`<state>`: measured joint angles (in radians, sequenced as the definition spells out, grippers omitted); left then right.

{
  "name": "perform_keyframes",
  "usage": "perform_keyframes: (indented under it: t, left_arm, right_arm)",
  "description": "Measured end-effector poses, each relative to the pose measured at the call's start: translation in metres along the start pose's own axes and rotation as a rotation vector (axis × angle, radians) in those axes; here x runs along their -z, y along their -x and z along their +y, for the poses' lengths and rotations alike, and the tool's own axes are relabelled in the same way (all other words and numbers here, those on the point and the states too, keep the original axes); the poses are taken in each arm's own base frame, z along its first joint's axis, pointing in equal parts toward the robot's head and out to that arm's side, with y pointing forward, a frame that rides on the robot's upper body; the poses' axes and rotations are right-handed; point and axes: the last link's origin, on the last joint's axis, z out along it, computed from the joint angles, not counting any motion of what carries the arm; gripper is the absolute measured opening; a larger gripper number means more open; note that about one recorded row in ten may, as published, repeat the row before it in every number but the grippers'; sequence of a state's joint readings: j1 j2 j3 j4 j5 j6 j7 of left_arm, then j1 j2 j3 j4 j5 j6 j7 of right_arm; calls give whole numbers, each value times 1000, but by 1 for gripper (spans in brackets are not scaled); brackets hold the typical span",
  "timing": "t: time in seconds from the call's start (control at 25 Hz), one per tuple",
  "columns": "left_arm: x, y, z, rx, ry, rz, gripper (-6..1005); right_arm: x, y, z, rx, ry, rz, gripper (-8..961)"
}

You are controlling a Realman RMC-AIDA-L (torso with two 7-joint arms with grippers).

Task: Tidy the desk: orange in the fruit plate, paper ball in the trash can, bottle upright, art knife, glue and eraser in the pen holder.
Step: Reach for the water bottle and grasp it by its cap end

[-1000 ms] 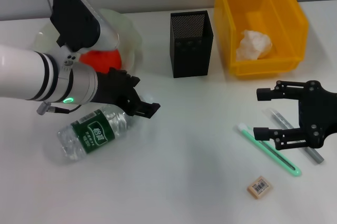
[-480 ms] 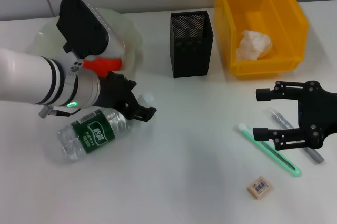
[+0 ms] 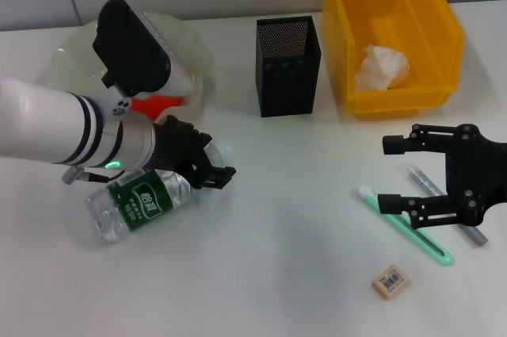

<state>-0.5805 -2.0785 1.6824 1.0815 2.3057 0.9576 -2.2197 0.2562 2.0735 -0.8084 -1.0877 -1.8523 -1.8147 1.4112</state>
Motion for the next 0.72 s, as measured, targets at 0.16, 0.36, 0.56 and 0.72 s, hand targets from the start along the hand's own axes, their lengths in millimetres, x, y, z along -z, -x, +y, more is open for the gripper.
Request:
perform_keyframes:
  t: [0.16,0.36,0.56,0.72]
  left_arm:
    - [-1,1,1,-2,2,-3,721]
    - [-1,1,1,5,0,-2,675]
    - [-1,1,0,10,-3,0,654]
    - [-2,3,0,13,-3,-8,621]
  right_arm:
    - [0,-1,1,-2,0,-1,824]
    - [1,-1,1,-4,-1,-3,824]
    - [1,-1,2,-4,5,-6,824]
    - [1,-1,3,-4,8,-8,824]
